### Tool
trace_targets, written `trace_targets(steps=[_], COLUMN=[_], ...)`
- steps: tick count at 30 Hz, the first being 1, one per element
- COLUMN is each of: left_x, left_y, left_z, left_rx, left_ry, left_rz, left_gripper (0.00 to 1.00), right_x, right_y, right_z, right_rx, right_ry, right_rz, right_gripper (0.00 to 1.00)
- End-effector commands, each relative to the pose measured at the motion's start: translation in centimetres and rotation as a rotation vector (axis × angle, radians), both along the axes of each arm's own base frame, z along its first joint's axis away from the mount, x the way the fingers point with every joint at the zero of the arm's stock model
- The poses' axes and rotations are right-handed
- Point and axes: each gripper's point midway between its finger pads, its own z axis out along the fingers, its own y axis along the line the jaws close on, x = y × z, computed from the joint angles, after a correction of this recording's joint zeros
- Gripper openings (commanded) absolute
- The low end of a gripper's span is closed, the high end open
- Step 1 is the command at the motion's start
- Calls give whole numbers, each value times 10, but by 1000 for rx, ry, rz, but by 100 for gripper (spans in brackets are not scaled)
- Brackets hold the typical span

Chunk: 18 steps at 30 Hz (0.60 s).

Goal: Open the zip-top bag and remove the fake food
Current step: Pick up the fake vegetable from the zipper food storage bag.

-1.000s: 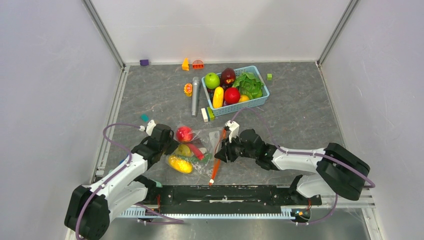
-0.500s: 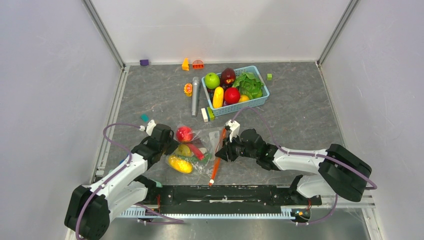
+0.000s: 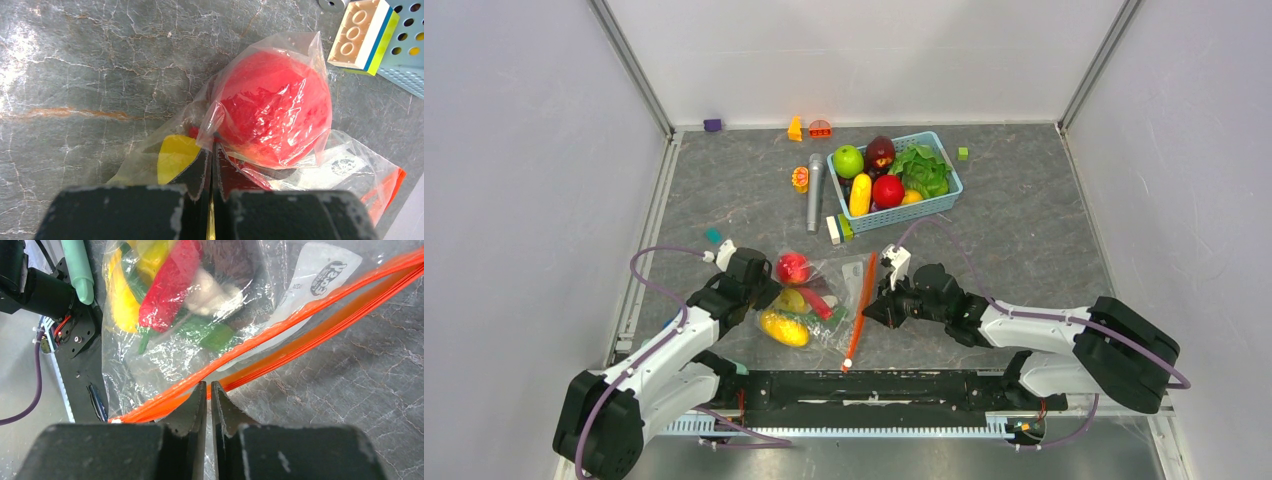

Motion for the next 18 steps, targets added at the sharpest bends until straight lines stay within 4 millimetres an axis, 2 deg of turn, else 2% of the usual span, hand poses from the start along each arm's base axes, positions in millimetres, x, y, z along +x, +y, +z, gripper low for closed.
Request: trace_targets(steps=[1,9,13,18], left_x=[3,3,3,3], left_y=[-2,-2,-2,-2], left_z=[3,2,2,2], left_rx=[1,3,3,2], left_ry=[-18,-15,-12,-14], left_rz=[-21,-20,-22,-22], left_gripper=[2,2,2,2], right_x=[4,10,11,14], right_y=[3,0,3,12], right_z=[8,7,4,9], right_rx=[19,-5,-15,-3], right_ry=[-47,-59,-49,-50], right_rz=[4,-26,-20,-6], right_gripper=[10,7,6,6])
